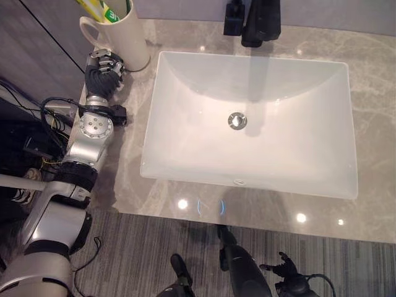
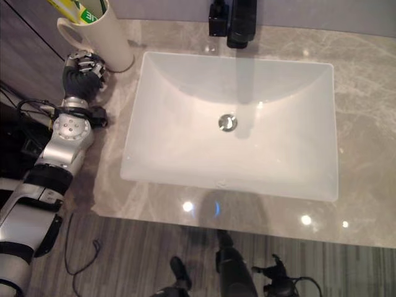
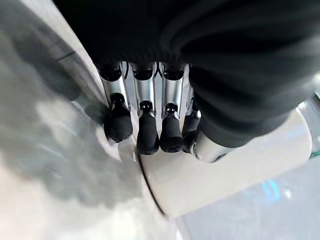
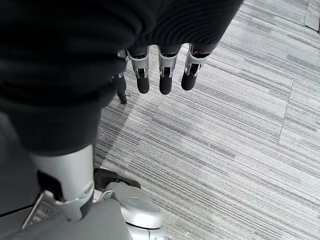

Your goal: Put brush and paste in cup on sink, flatten towel.

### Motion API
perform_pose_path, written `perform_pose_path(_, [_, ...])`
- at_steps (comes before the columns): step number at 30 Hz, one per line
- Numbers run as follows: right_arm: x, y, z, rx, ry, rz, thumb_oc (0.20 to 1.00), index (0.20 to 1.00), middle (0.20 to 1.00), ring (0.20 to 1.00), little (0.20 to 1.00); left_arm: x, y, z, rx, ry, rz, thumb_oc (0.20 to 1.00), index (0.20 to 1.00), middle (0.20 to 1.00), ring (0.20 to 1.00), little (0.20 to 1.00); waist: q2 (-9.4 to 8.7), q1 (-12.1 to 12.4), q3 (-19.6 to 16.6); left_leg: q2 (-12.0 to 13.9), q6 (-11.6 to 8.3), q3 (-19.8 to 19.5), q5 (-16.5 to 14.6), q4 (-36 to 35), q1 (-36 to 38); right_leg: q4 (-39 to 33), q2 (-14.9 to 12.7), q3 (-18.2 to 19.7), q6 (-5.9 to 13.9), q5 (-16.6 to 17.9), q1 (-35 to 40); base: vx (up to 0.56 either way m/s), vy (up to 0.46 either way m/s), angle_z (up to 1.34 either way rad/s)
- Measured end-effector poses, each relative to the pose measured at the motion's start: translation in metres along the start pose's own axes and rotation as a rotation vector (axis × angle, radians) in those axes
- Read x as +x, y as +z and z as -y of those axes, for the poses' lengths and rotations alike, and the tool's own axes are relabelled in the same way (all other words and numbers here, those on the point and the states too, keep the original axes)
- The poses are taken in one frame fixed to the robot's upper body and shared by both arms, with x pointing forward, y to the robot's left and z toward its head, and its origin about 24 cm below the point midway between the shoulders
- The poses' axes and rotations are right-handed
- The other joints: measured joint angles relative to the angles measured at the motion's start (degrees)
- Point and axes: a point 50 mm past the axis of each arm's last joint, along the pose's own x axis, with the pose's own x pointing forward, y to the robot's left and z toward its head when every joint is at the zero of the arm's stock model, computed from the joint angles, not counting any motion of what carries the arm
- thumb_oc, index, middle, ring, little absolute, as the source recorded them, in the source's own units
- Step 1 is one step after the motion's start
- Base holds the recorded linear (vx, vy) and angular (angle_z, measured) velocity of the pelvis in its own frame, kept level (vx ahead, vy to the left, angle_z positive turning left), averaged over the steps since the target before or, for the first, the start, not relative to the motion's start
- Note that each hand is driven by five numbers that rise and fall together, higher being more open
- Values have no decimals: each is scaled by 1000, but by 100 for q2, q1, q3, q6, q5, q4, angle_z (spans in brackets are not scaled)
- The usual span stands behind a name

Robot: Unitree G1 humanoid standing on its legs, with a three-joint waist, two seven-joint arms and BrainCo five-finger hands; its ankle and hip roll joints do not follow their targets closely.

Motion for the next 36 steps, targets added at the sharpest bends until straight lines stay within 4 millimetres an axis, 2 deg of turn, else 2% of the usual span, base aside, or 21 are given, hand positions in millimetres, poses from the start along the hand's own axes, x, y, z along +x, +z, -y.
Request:
perform_pose_path(8, [0, 2, -2, -4, 7, 12, 1000, 1000, 1000, 1000, 1000, 16, 15, -10, -6, 72, 13, 200, 200, 200, 200, 200, 1, -18, 0, 7, -29, 68, 18, 0, -180, 0, 37, 79, -45, 2, -227, 28, -27, -4])
perform_pose_path(14, [0, 15, -3, 48, 8, 69, 1000, 1000, 1000, 1000, 1000, 27, 28, -20, 74, 85, 39, 200, 200, 200, 200, 200, 4, -26, 2, 7, -46, 89, 28, 2, -326, 0, 63, 95, -70, 16, -385, 30, -20, -3])
perform_pose_path(15, [0, 18, -3, 57, 8, 85, 1000, 1000, 1000, 1000, 1000, 32, 34, -30, 121, 106, 44, 200, 200, 200, 200, 200, 8, -46, 4, 9, -55, 125, 33, 4, -390, 0, 87, 119, -72, 17, -463, 40, -35, -10])
perform_pose_path(17, [0, 18, -3, 58, 8, 84, 1000, 1000, 1000, 1000, 1000, 34, 39, -33, 118, 114, 54, 200, 200, 200, 200, 200, 12, -42, 7, 22, -59, 149, 35, 7, -425, 1, 112, 136, -82, 24, -514, 41, -31, -7])
perform_pose_path(25, [0, 19, -3, 59, 8, 85, 1000, 1000, 1000, 1000, 1000, 35, 51, -18, 80, 76, 103, 200, 200, 200, 200, 200, 24, -50, 13, 45, -68, 142, 39, 2, -471, 1, 133, 135, -103, 17, -556, 17, -3, 0])
perform_pose_path(31, [0, 20, -6, 65, 13, 96, 1000, 1000, 1000, 1000, 1000, 33, 64, 16, -14, 13, 148, 200, 200, 200, 200, 200, 26, -82, 11, 45, -78, 169, 31, -1, -461, 1, 136, 175, -98, -7, -560, 6, 3, -1])
perform_pose_path(36, [0, 21, -6, 65, 10, 96, 1000, 1000, 1000, 1000, 1000, 32, 65, 25, -33, -7, 148, 200, 200, 200, 200, 200, 31, -149, 8, 50, -80, 205, 30, -4, -410, 1, 160, 245, -108, 1, -552, 3, 5, -8])
